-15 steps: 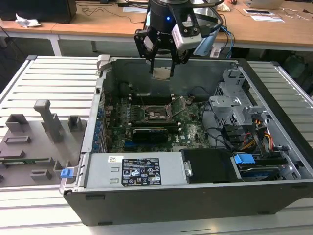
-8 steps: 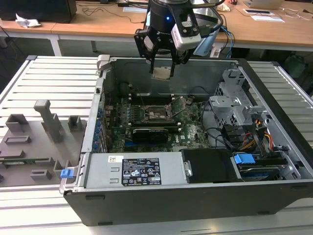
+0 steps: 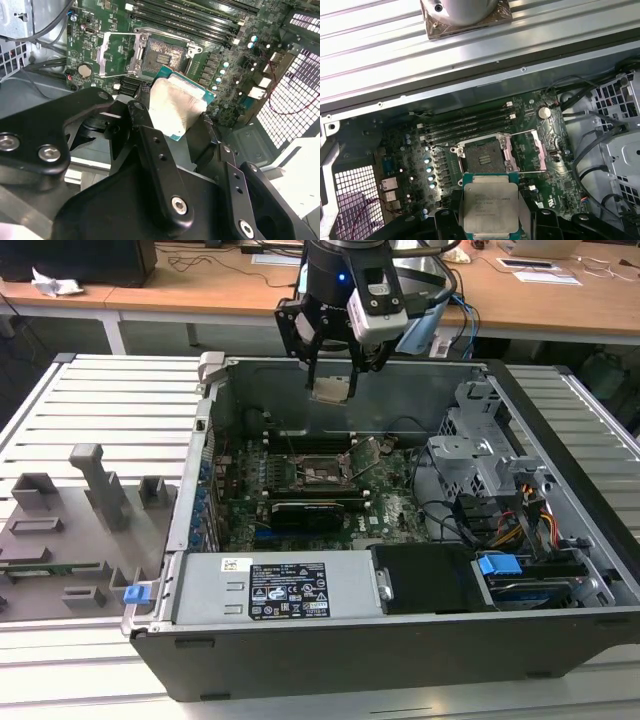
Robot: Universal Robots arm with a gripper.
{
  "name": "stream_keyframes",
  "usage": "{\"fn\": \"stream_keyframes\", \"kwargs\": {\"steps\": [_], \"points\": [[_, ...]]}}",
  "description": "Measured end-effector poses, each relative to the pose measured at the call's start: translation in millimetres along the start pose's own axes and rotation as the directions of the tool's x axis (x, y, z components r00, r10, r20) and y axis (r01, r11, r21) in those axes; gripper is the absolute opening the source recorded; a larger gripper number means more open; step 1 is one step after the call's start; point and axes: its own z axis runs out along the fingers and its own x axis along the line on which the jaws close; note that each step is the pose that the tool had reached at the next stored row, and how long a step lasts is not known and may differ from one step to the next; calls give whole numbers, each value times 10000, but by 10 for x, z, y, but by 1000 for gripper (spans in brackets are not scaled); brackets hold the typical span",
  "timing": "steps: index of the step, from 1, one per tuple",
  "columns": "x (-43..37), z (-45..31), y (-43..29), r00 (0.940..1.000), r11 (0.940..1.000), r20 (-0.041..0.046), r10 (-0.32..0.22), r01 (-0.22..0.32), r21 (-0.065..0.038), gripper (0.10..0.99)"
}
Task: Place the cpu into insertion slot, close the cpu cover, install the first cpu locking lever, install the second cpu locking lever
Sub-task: 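Place the cpu into insertion slot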
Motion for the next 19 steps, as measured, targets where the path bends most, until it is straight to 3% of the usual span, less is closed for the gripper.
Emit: {"fn": "stream_keyframes", "kwargs": {"steps": [19], "points": [[0, 1, 0, 9950, 9950, 89, 998, -998, -24, 533]]}}
